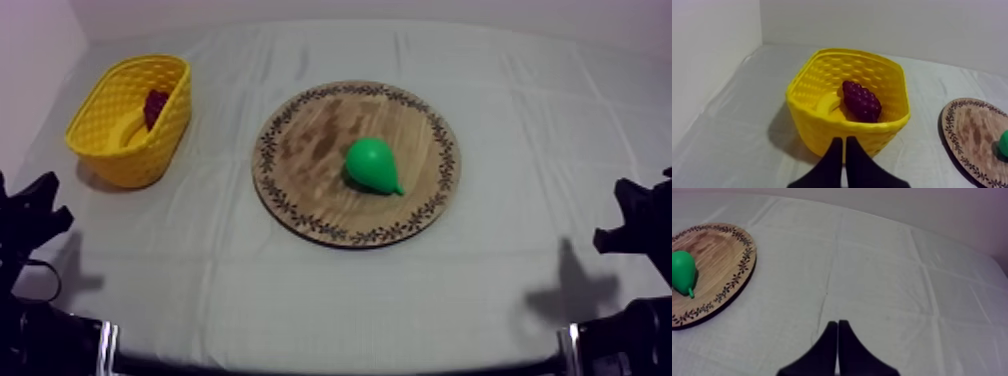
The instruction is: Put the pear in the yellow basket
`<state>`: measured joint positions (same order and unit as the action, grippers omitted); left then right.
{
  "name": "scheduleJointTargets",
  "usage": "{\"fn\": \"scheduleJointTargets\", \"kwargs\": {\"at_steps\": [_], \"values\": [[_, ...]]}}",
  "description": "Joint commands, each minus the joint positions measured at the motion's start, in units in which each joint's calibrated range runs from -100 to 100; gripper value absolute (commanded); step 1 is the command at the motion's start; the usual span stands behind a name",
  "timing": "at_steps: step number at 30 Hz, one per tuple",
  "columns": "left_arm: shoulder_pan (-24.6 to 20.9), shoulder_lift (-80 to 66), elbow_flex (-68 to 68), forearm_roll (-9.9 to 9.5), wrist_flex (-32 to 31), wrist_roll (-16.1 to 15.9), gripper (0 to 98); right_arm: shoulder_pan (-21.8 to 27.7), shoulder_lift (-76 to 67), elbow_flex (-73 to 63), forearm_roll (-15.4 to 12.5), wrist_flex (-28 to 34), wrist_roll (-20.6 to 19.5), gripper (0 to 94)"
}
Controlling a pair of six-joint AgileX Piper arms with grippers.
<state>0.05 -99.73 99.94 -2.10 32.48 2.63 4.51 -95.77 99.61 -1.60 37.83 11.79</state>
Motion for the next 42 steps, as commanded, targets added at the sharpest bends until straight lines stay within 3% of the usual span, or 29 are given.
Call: {"fn": "scheduleJointTargets", "kwargs": {"at_steps": [1, 14, 19, 26, 32, 37, 42], "values": [[-0.52, -0.02, -0.16, -0.32, 1.07, -1.87, 0.0, 0.01, 0.01, 0.05, 0.01, -0.01, 0.01, 0.5], [-0.23, -0.02, -0.48, -0.37, 0.89, -1.96, 0.0, 0.01, 0.01, 0.05, 0.01, -0.01, 0.01, 0.5], [0.77, 1.66, -2.42, -2.43, -0.12, 0.04, 0.0, 0.01, 0.01, 0.05, 0.01, -0.01, 0.01, 0.5], [2.43, 10.08, -14.45, -2.71, 0.33, 2.34, 0.0, 0.01, 0.01, 0.05, 0.01, -0.01, 0.01, 0.5], [4.51, 19.05, -28.19, -2.88, 5.42, 2.50, 0.0, 0.01, 0.01, 0.05, 0.01, -0.01, 0.01, 0.5], [6.96, 26.00, -36.87, -5.05, 8.41, 3.36, 0.0, 0.01, 0.01, 0.05, 0.01, -0.01, 0.01, 0.5], [9.23, 32.33, -43.85, -5.73, 9.59, 3.06, 0.0, 0.01, 0.01, 0.05, 0.01, -0.01, 0.01, 0.5]]}}
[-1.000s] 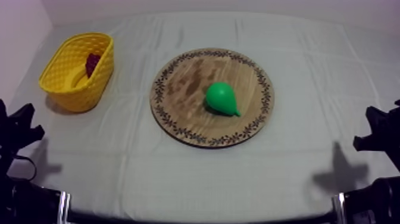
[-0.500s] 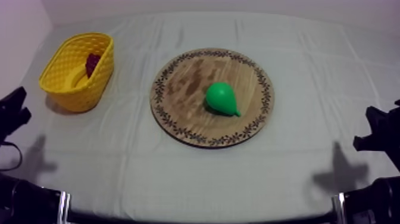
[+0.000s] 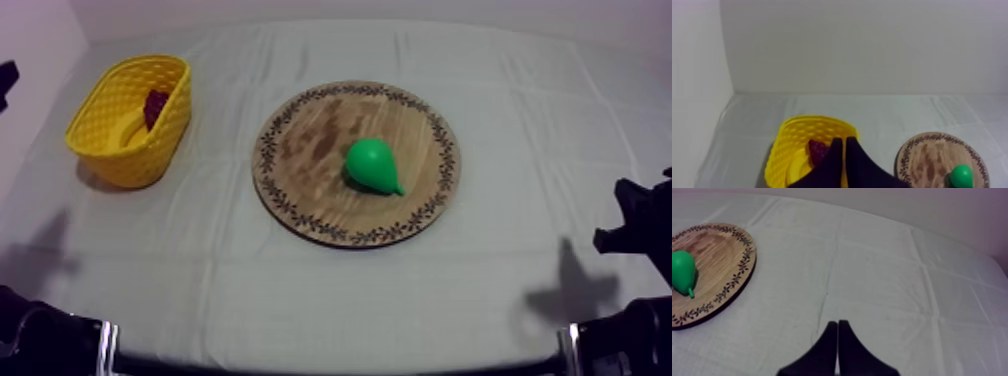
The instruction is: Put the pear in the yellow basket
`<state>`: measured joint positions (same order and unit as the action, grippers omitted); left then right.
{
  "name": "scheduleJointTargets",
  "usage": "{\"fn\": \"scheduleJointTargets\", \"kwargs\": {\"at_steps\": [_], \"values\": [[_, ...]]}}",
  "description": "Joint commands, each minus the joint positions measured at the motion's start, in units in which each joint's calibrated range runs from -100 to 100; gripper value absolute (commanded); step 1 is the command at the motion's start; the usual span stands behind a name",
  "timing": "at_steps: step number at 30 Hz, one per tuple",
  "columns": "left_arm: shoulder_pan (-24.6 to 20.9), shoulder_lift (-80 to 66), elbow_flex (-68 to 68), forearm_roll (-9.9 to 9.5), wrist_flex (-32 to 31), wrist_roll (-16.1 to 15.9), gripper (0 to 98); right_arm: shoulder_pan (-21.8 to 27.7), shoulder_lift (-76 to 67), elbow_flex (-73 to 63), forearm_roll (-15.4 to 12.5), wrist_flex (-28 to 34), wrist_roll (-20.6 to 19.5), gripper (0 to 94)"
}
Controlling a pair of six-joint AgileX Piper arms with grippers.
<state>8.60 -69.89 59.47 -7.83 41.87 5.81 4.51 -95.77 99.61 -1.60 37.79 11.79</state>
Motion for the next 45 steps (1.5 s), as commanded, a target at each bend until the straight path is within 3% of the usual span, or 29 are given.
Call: {"fn": "scheduleJointTargets", "kwargs": {"at_steps": [1, 14, 24, 31, 41, 45], "values": [[1.24, 3.78, -4.93, 0.02, 0.53, -0.21, 0.0, 0.01, 0.01, 0.05, 0.01, 0.03, 0.01, 0.5], [10.39, 19.16, -25.43, 1.49, 5.03, -1.00, 0.0, 0.01, 0.01, 0.05, 0.01, 0.03, 0.01, 0.5], [16.31, 28.57, -34.43, 0.90, 9.12, 2.40, 0.0, 0.01, 0.01, 0.05, 0.01, 0.03, 0.01, 0.5], [20.24, 35.71, -37.79, -2.44, 10.84, 7.76, 0.0, 0.01, 0.01, 0.05, 0.01, 0.03, 0.01, 0.5], [26.33, 49.42, -43.99, -8.20, 19.20, 16.87, 0.0, 0.01, 0.01, 0.05, 0.01, 0.03, 0.01, 0.5], [28.53, 54.47, -45.31, -9.60, 22.08, 19.60, 0.0, 0.01, 0.01, 0.05, 0.01, 0.03, 0.01, 0.5]]}}
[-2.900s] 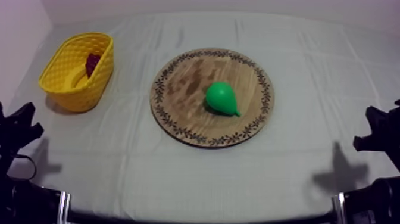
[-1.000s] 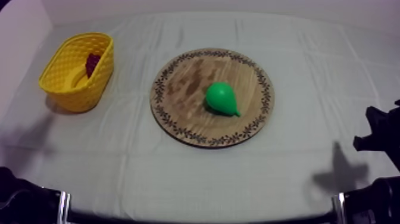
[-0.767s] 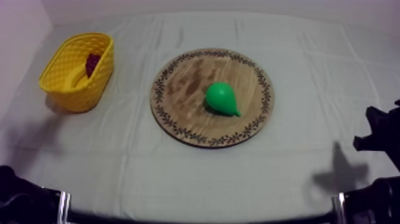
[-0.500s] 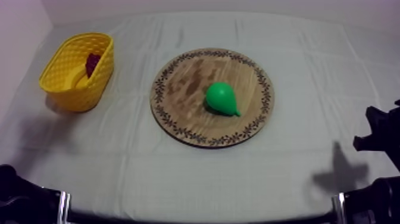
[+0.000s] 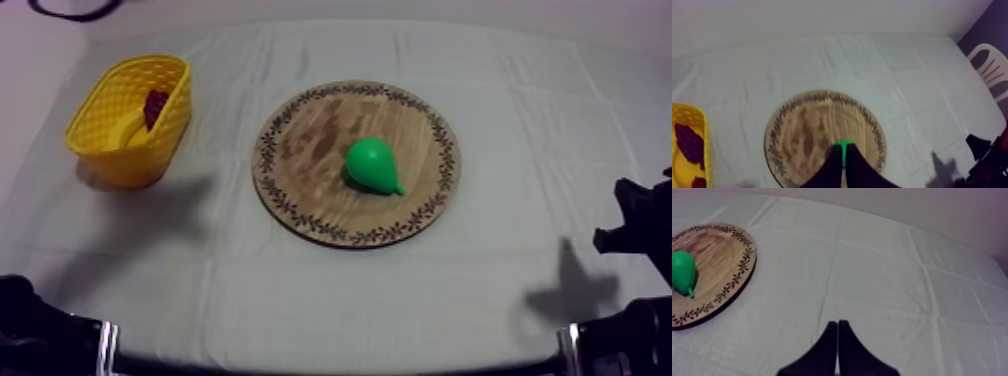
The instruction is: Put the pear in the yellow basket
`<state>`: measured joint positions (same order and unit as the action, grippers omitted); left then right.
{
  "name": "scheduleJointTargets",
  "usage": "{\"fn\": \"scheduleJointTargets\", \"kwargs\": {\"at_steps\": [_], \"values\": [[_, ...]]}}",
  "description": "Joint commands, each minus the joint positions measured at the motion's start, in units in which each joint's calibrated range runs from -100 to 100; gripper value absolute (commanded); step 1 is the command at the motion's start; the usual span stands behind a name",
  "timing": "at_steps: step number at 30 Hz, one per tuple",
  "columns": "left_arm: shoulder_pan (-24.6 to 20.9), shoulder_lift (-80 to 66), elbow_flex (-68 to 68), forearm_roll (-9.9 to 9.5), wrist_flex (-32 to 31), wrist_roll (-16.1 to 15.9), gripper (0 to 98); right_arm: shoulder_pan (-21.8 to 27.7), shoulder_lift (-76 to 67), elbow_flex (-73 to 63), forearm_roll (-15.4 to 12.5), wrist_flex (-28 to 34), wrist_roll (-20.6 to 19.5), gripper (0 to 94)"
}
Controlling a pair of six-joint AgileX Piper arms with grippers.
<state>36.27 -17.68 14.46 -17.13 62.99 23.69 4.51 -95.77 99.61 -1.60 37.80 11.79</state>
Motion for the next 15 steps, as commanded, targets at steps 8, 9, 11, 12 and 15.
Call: {"fn": "scheduleJointTargets", "kwargs": {"at_steps": [8, 9, 11, 12, 15], "values": [[3.33, 12.17, -3.27, -0.91, 5.24, 4.82, 0.0, 0.01, 0.01, 0.05, 0.01, 0.03, 0.01, 0.5], [3.40, 13.37, -3.65, -0.84, 5.40, 5.05, 0.0, 0.01, 0.01, 0.05, 0.01, 0.03, 0.01, 0.5], [3.45, 15.67, -4.52, -0.67, 5.61, 5.61, 0.0, 0.01, 0.01, 0.05, 0.01, 0.03, 0.01, 0.5], [3.47, 16.77, -5.03, -0.56, 5.71, 5.89, 0.0, 0.01, 0.01, 0.05, 0.01, 0.03, 0.01, 0.5], [3.49, 19.87, -6.89, -0.02, 6.38, 6.51, 0.0, 0.01, 0.01, 0.05, 0.01, 0.03, 0.01, 0.5]]}}
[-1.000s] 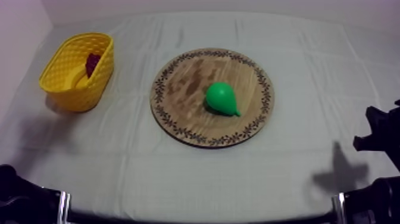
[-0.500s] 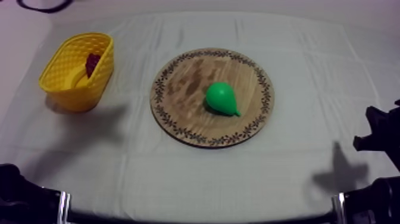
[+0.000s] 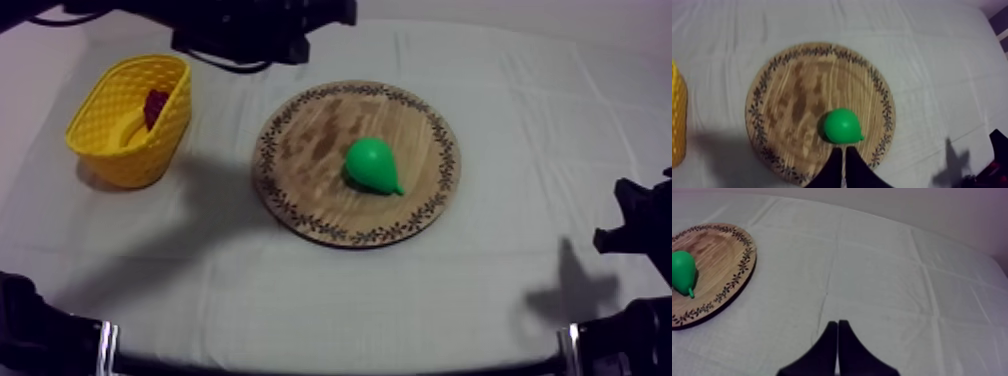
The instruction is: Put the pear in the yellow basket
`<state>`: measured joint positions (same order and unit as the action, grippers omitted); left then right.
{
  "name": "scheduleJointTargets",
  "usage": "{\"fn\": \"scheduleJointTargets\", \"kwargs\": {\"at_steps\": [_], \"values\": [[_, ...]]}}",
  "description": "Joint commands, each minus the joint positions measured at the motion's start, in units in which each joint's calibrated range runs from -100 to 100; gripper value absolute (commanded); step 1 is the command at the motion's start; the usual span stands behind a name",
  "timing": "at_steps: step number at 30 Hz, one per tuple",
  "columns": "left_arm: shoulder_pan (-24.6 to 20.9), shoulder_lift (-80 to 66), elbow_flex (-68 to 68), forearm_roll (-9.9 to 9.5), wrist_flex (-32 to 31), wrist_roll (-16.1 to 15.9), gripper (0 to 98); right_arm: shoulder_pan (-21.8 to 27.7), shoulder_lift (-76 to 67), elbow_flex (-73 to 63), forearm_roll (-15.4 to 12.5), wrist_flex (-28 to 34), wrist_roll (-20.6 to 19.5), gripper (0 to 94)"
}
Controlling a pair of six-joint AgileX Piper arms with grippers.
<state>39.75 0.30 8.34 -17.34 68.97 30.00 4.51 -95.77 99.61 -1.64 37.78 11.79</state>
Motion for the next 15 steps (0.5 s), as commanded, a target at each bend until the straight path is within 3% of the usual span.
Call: {"fn": "scheduleJointTargets", "kwargs": {"at_steps": [1, 5, 11, 15], "values": [[0.04, 2.85, -1.46, 0.36, 0.78, 0.41, 0.2, 0.01, 0.01, 0.05, 0.05, 0.04, 0.01, 0.5], [0.18, 5.91, -3.49, 0.78, 1.74, 0.98, 6.3, 0.01, 0.01, 0.05, 0.05, 0.04, 0.01, 0.5], [0.14, 8.77, -4.32, 2.23, 3.86, 2.40, 48.9, 0.01, 0.01, 0.05, 0.05, 0.04, 0.01, 0.5], [0.45, 10.11, -4.81, 3.03, 5.96, 3.73, 66.8, 0.01, 0.01, 0.05, 0.05, 0.04, 0.01, 0.5]]}}
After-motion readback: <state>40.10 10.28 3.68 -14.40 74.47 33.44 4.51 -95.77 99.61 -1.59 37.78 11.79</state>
